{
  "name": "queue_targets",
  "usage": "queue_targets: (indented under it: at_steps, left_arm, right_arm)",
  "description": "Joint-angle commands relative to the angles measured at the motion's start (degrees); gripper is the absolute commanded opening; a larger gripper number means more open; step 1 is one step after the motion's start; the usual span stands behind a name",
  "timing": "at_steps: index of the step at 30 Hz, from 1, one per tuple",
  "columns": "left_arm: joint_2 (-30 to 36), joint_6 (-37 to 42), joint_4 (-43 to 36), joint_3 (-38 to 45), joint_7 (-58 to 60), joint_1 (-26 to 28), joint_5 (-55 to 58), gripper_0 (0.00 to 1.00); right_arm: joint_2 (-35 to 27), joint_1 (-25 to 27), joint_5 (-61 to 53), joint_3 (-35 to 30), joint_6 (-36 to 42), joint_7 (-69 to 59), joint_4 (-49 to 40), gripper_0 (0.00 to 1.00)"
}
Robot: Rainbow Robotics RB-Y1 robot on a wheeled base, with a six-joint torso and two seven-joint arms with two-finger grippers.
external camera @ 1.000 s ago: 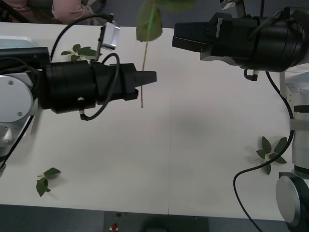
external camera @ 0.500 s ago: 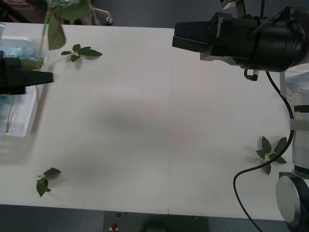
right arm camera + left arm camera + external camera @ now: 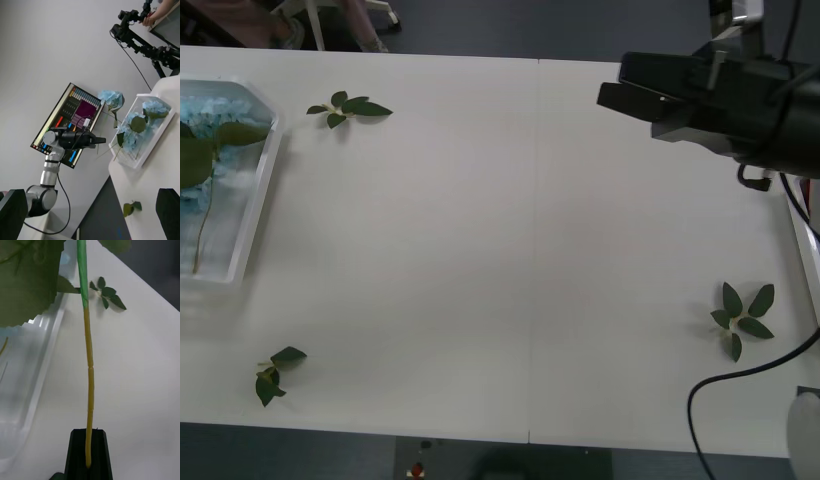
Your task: Put the red flowers into the right box and the blue flowers into the left box
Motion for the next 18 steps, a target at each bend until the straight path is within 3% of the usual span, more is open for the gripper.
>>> queue_targets:
  at_steps: [1,8,16,18]
  left_arm:
    - [3.1,-4.1,1.5,0.0,-2.9,1.5,-5.7,0.00]
    - [3.1,-9.0,2.0,-0.8,-3.4,2.5,-15.8,0.00]
    - [3.1,-10.9,2.3,-1.4,-3.7,2.5,-17.9,0.01]
    - [3.1,-11.4,2.3,-1.7,-3.8,2.5,-17.8,0.09]
  right_arm:
    - [-9.1,0.7,-6.2,0.3,2.3,11.2,3.2,1.00]
    - [-17.7,0.1,-8.6,-0.4,11.3,30.8,15.4,1.00]
    - [-19.1,-0.1,-5.6,-2.8,17.4,45.9,18.5,1.00]
    - [-19.1,-0.1,-3.8,-3.9,18.7,49.4,18.6,1.00]
